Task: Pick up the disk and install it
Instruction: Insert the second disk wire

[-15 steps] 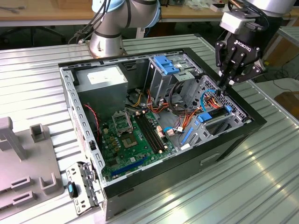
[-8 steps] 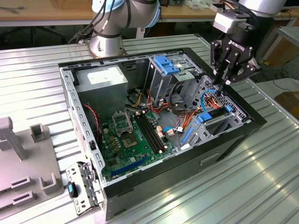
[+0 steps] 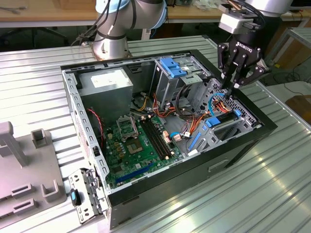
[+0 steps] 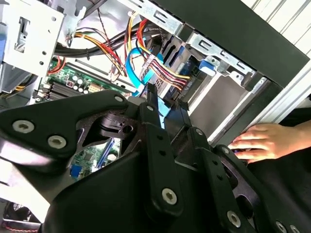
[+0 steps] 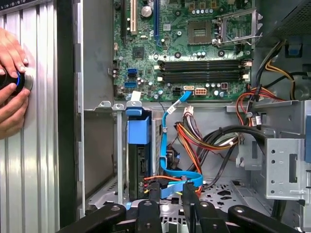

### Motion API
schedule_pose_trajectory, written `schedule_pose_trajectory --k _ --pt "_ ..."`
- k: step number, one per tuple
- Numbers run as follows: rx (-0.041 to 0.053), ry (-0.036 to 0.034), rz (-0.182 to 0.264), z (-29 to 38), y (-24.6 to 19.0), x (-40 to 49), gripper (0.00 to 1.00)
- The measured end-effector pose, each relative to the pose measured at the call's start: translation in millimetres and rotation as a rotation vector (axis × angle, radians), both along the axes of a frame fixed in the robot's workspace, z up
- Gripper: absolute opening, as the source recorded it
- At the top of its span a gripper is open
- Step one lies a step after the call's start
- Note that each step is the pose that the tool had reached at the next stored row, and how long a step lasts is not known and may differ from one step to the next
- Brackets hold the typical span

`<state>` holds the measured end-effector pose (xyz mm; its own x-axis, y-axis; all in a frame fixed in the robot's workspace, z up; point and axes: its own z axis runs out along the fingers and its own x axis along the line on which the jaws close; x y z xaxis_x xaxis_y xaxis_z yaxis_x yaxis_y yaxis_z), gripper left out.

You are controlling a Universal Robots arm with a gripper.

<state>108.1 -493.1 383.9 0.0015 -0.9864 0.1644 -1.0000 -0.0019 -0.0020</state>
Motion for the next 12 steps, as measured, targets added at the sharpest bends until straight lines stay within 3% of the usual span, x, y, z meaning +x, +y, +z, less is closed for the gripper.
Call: schedule_pose_trajectory --k 12 --pt "-0.0073 0.0006 0.0 -3.1 0.4 0.0 0.31"
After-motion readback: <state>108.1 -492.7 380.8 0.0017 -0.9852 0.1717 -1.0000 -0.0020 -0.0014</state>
